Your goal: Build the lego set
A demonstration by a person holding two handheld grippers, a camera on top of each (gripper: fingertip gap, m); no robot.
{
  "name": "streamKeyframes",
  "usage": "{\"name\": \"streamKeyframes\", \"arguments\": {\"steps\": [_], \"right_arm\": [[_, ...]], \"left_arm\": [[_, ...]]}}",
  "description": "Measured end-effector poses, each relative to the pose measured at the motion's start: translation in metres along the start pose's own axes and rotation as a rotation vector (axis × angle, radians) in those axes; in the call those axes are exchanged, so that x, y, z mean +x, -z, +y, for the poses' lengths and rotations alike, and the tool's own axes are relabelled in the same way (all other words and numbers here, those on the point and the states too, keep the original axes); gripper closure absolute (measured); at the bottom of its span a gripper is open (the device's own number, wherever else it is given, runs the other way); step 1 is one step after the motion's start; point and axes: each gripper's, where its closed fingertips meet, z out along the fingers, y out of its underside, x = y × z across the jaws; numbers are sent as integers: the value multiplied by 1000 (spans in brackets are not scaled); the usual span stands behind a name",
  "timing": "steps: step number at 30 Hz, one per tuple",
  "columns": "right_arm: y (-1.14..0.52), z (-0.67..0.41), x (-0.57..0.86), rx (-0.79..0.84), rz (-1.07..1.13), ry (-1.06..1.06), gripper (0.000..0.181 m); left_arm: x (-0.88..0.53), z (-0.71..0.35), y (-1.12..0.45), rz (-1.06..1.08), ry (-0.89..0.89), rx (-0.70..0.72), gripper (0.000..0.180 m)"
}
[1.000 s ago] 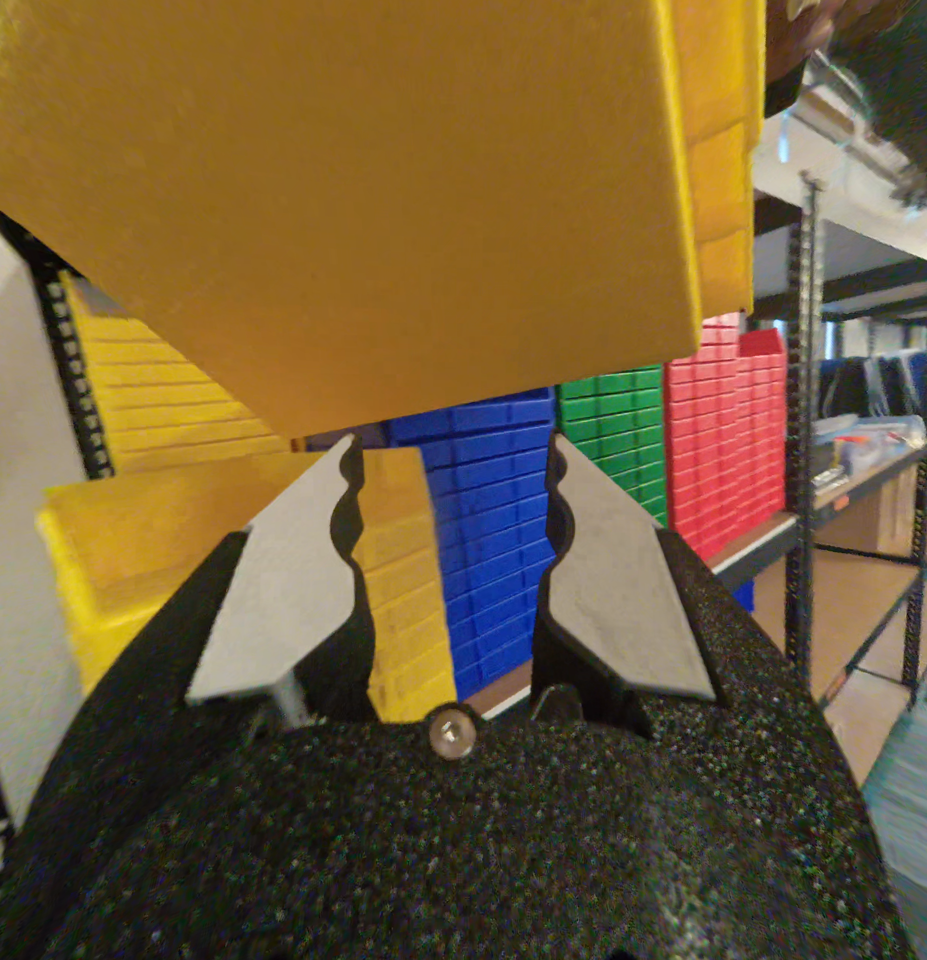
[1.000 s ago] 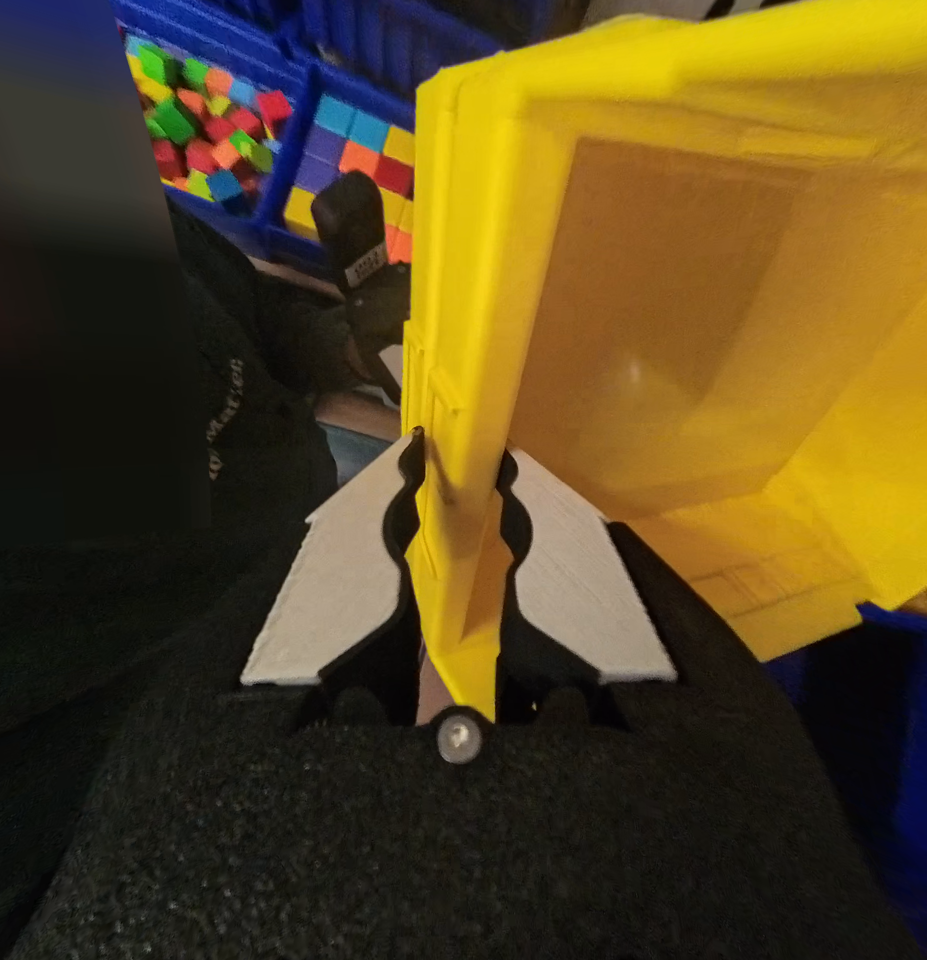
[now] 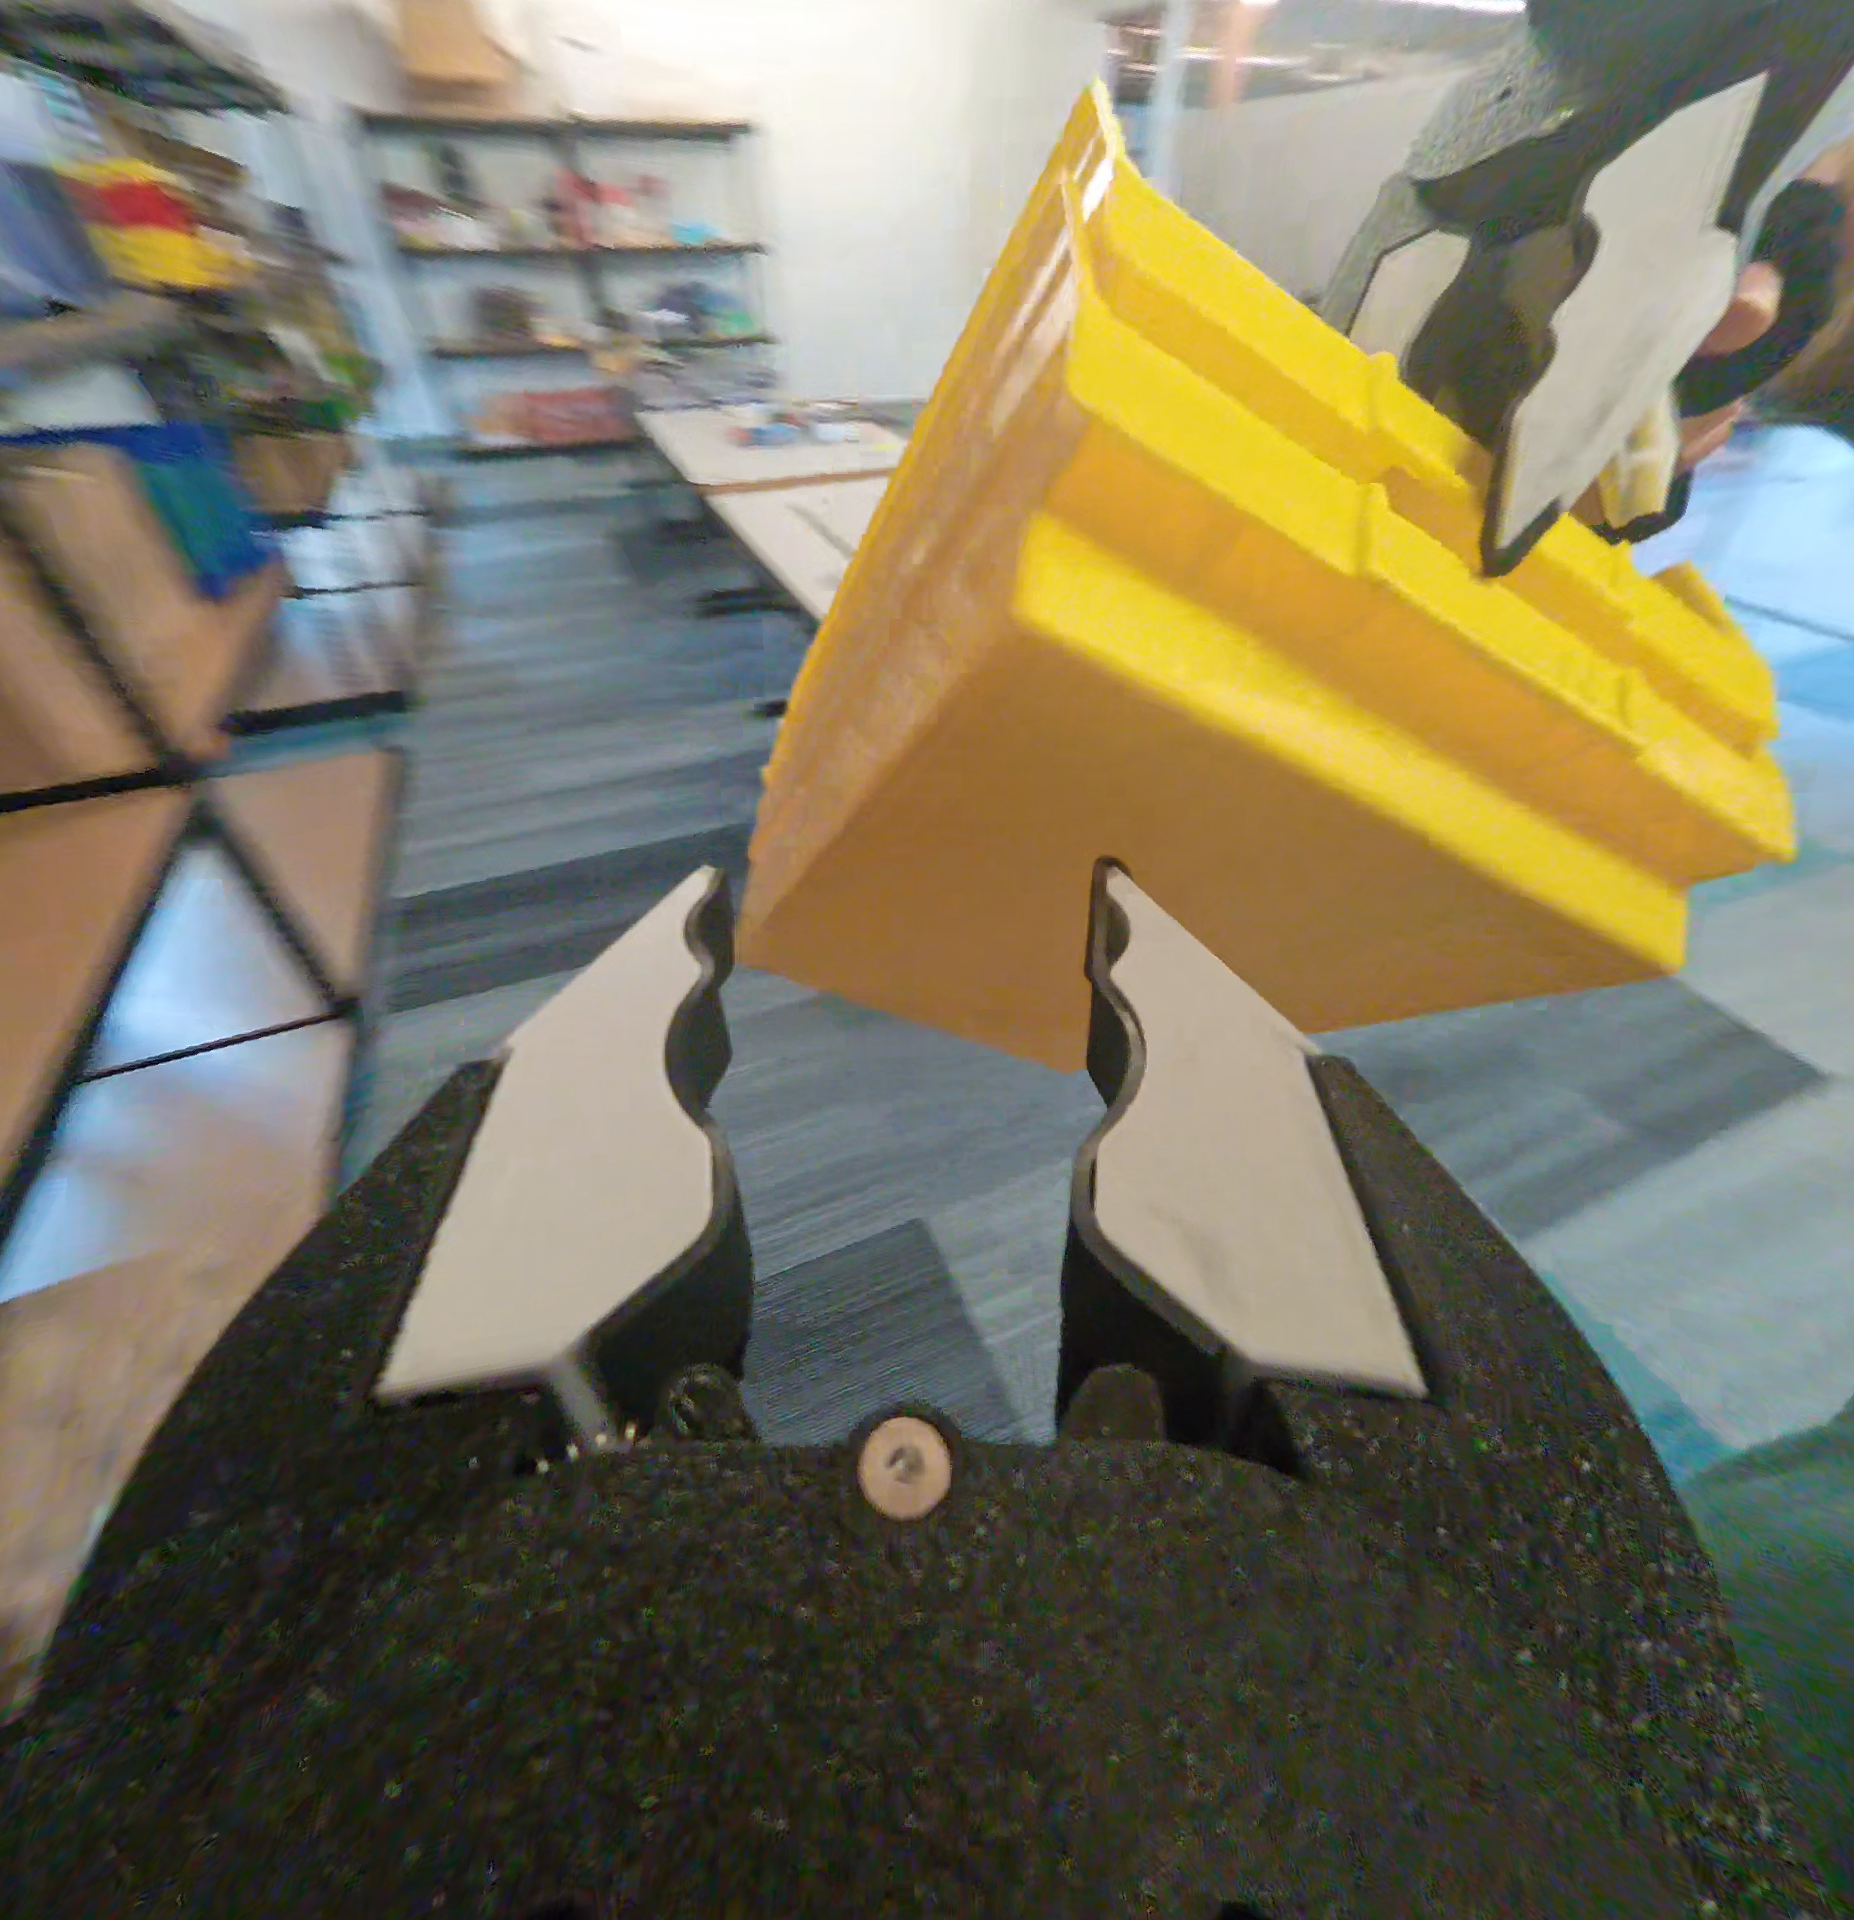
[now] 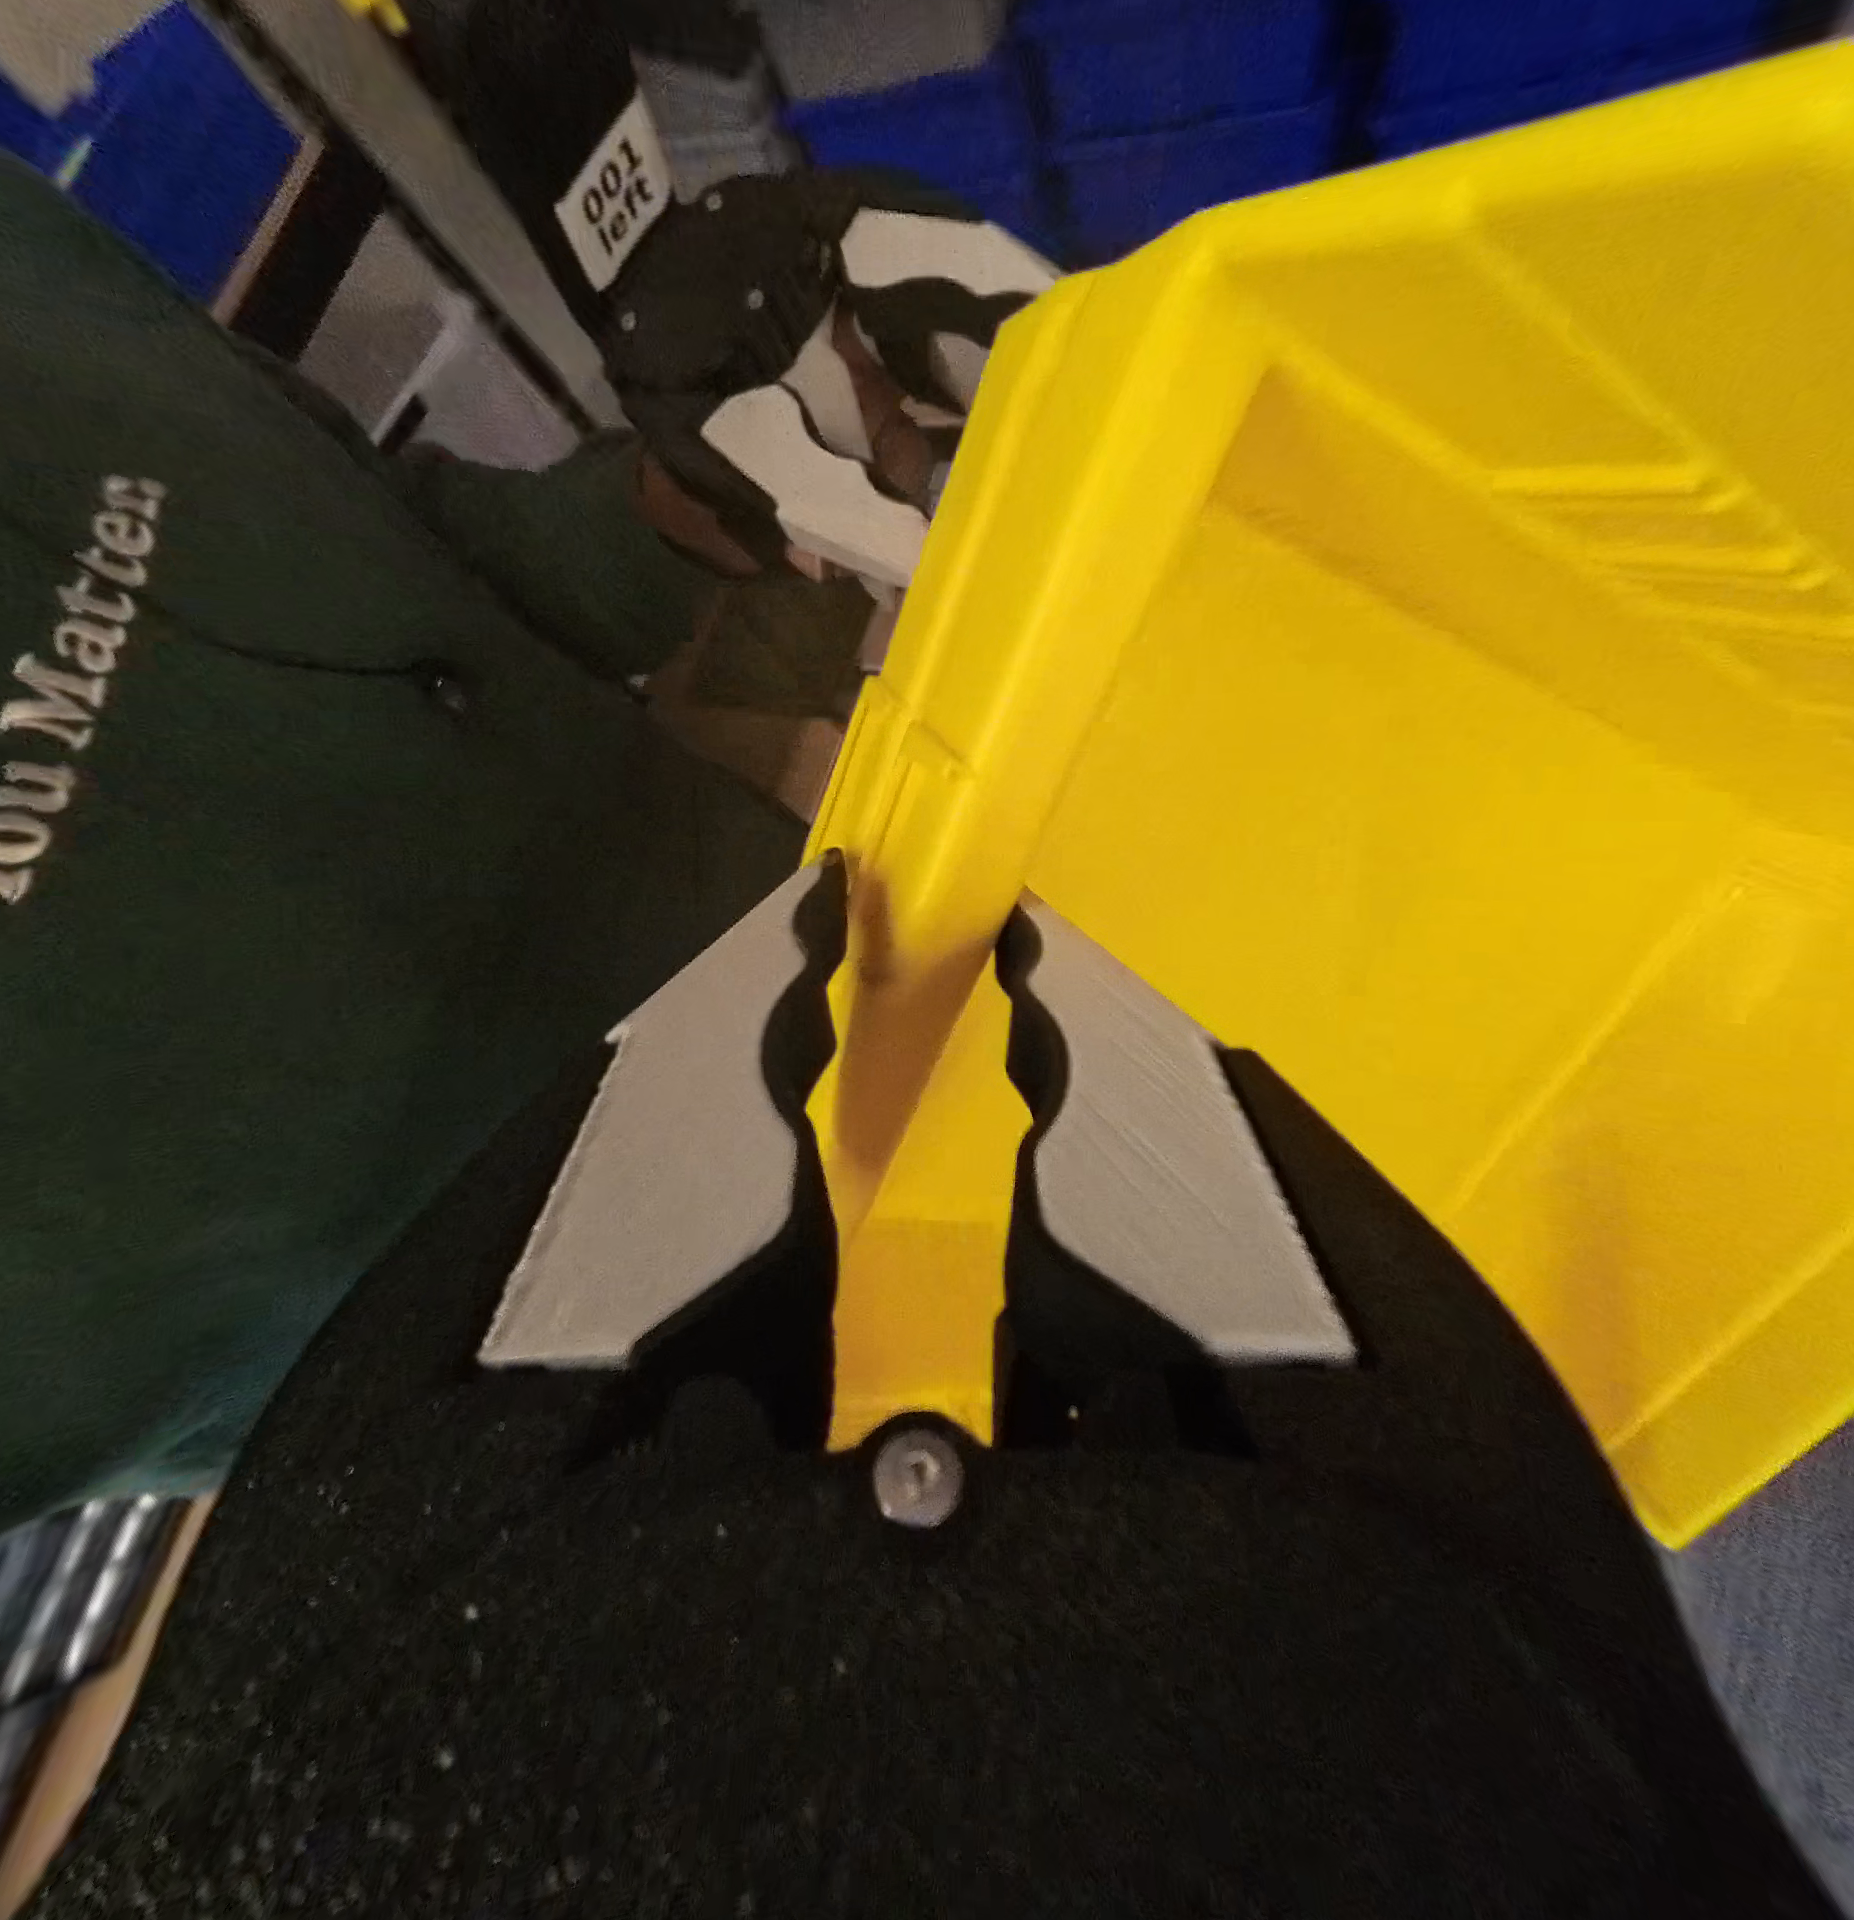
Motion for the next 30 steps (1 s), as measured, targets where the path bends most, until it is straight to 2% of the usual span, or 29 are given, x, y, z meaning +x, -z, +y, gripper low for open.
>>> {"name": "streamKeyframes", "arguments": {"steps": [4, 6, 7, 8, 10, 13, 16, 17, 22, 25, 28, 30], "right_arm": [[85, 74, 77, 176, 192, -189, 155], [128, 106, 117, 263, 316, -271, 155], [153, 121, 139, 316, 381, -320, 156], [178, 136, 160, 366, 457, -362, 155], [224, 171, 196, 424, 591, -423, 156], [284, 222, 237, 495, 715, -488, 157], [335, 267, 271, 574, 767, -520, 158], [350, 279, 281, 614, 760, -526, 158], [400, 348, 345, 690, 722, -513, 157], [424, 382, 393, 695, 721, -585, 157], [455, 402, 425, 705, 696, -607, 157], [476, 416, 444, 634, 701, -588, 156]], "left_arm": [[45, 2, -164, 294, 69, 10, 116], [67, -6, -242, 404, 132, -20, 127], [78, -12, -278, 452, 156, -29, 122], [93, -22, -309, 535, 205, -15, 128], [122, -41, -364, 680, 290, -35, 128], [164, -49, -445, 833, 355, -156, 130], [209, -37, -518, 975, 510, -324, 133], [220, -27, -544, 979, 541, -373, 133], [258, -2, -663, 934, 702, -428, 163], [270, 11, -729, 804, 796, -494, 155], [274, 16, -781, 716, 760, -517, 163], [278, 14, -810, 702, 785, -536, 163]]}}
